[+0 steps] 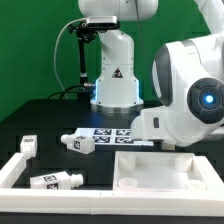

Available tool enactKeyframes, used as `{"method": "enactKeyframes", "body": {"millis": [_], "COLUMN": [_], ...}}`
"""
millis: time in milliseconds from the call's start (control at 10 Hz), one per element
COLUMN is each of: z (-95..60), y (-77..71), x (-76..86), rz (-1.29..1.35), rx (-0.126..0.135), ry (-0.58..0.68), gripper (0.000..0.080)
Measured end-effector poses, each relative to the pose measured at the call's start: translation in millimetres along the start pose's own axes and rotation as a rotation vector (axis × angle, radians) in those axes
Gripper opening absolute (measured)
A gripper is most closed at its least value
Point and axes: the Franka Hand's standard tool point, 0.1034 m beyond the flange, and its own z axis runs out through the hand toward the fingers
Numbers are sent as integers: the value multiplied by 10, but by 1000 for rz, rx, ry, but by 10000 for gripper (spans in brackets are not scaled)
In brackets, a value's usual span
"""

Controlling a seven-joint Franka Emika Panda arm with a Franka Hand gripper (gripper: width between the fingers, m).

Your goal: Assemble one leg

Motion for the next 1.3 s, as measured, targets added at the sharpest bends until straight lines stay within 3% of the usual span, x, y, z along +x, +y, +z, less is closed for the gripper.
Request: {"method": "enactKeyframes", "body": {"millis": [200, 400, 600, 900, 1300], "z": [-3, -80, -645, -1221, -1343], "y": [-1, -2, -8, -28, -59], "x": [1, -10, -59, -152, -62], "rz": [-2, -18, -84, -112, -106], "rx": [0, 1, 7, 12, 15], "ry": [1, 3, 42, 171, 494], "gripper": [624, 280, 284, 284, 284]}}
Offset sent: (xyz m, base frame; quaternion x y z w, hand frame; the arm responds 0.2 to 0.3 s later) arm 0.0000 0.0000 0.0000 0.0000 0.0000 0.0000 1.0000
